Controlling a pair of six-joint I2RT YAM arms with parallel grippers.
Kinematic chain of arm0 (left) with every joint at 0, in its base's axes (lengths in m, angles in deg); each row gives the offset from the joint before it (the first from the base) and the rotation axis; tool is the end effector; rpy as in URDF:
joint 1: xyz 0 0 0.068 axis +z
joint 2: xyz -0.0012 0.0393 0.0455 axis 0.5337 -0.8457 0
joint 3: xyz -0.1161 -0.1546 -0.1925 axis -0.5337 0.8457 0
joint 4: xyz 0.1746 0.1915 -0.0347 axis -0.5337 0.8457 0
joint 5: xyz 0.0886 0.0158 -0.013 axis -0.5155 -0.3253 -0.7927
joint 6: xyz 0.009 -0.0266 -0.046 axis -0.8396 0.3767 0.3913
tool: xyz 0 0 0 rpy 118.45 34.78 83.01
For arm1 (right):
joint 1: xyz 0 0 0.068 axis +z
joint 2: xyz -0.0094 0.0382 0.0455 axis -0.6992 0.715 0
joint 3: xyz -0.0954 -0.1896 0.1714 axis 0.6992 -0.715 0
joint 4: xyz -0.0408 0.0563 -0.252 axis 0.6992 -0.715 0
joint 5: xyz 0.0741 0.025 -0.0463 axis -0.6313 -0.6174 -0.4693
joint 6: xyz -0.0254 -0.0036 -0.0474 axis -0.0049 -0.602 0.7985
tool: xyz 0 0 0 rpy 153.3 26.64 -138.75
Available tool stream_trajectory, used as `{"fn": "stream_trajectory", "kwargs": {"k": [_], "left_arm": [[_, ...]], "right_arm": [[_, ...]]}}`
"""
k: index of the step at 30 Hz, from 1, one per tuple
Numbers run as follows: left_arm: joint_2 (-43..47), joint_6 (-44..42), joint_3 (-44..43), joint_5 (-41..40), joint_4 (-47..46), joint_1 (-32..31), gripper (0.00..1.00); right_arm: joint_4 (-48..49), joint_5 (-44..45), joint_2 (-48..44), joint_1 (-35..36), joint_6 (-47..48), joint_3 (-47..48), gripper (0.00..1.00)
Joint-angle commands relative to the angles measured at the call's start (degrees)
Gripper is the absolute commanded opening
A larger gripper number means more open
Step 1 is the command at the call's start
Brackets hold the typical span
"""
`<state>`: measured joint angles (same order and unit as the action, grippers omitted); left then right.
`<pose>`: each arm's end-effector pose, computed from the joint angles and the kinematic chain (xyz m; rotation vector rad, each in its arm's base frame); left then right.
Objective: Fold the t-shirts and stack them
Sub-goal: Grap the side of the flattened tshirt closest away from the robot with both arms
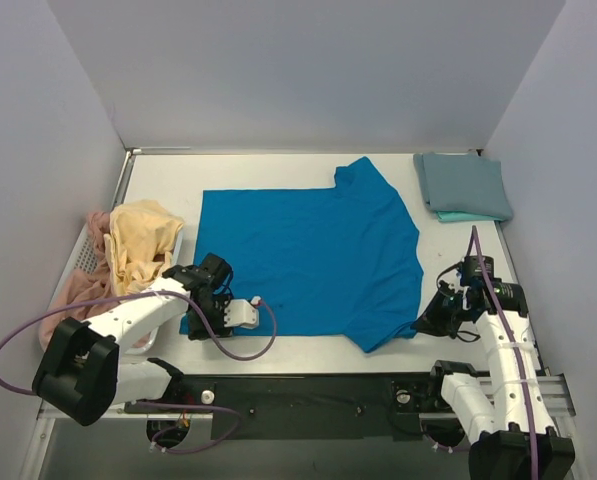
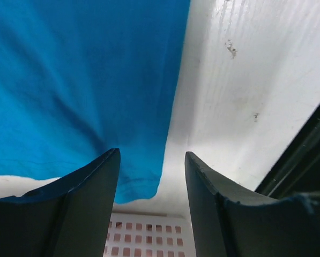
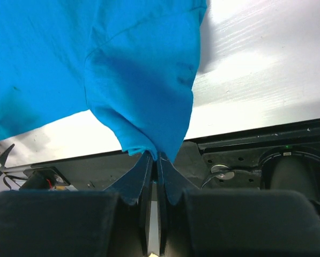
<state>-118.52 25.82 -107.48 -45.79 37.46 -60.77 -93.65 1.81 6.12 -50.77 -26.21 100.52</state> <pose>0.1597 -0.0899 0.1730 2.0655 2.2518 -0.0851 0.1410 -0.0017 0.2414 0.6786 2.5683 0.6747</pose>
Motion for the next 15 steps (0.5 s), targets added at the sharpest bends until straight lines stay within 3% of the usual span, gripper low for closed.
{"fn": "stream_trajectory", "kwargs": {"k": [1,6,8,10,15], "left_arm": [[-1.0,-2.7,4.7,-2.7,-8.1,-0.9,0.61],[-2.6,-1.7,6.2,-3.6,-10.6,-0.8,0.52],[-2.5,-1.0,6.2,-3.3,-11.2,-0.9,0.38],[-2.5,0.1,5.9,-3.7,-11.5,-1.1,0.03],[1.4,6.0,-2.4,1.2,0.8,-1.2,0.00]], "right_arm": [[-1.9,0.2,0.9,-0.8,1.7,2.6,0.00],[-1.6,0.3,1.8,-1.4,2.3,3.8,0.00],[-1.8,0.5,1.9,-1.8,2.6,4.5,0.00],[-1.9,0.7,2.2,-2.3,3.2,5.5,0.00],[-3.6,0.9,1.6,-2.8,3.6,7.6,0.00]]}}
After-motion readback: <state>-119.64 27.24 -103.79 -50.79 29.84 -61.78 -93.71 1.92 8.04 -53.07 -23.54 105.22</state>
